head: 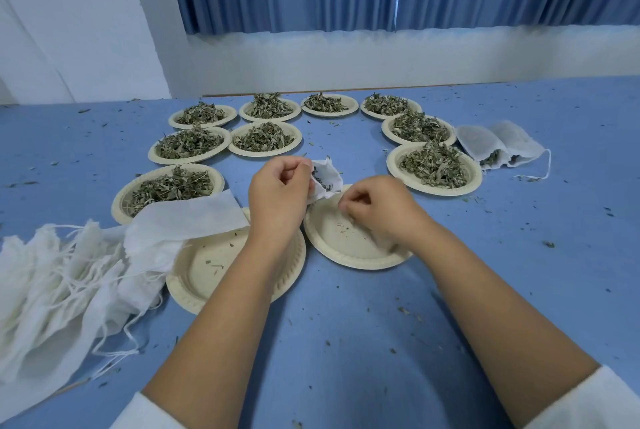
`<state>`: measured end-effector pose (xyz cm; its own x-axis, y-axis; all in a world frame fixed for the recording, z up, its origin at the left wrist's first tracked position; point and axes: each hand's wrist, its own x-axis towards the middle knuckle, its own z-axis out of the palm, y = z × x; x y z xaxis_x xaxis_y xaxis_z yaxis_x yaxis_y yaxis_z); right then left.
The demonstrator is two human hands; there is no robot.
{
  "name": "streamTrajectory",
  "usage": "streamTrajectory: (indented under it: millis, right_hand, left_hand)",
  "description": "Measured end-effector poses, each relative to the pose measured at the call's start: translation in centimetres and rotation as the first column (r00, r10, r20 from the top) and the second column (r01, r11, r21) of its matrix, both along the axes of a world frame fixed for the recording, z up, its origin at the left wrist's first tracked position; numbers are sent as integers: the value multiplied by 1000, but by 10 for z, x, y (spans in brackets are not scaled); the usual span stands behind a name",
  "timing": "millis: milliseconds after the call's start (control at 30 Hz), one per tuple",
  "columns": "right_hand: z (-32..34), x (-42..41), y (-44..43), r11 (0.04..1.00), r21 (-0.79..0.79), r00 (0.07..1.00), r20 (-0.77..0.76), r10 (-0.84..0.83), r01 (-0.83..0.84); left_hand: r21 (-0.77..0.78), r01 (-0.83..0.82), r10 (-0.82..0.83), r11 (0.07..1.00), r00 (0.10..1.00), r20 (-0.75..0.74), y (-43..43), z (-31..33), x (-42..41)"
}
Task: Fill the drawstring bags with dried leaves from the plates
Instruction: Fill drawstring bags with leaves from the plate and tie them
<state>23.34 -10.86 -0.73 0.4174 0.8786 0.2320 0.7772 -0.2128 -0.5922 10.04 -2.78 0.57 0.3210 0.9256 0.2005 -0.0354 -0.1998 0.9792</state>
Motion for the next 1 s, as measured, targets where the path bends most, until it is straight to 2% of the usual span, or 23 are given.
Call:
streamTrajectory:
  millis: [100,167,300,433,533,667,700,867,1000]
  right_hand:
    - [16,5,-10,959,265,968,-250,-34,102]
    - [23,1,-12,924,363,940,-340,7,124]
    - [20,-16,-1,928,355,925,-378,32,113]
    - [13,-22,9,915,368,943,-330,-36,164]
    - [14,-20,9,916,367,940,-339,-27,159]
    - [18,-21,6,925,347,843,-534,60,154]
    - [19,-21,5,921,359,840,-538,70,152]
    - [16,-19,-1,899,429,962,-270,33,90]
    - [9,-23,-1,952,303,994,-92,61,-31]
  left_hand:
    - [4,20,-20,1000,999,-31,-2,0,1]
    - [12,38,-37,999,998,-49,-5,0,2]
    - [66,75,-69,995,993,-94,-11,0,5]
    - [51,80,-76,995,993,-90,-13,2,5]
    - [35,64,-61,997,995,-79,-11,2,4]
    - [23,55,-54,998,997,-56,-10,2,4]
    - [23,54,-52,998,997,-53,-9,2,4]
    - [-1,57,-57,998,998,-32,-7,1,3]
    - [8,72,-71,997,997,-24,-8,1,3]
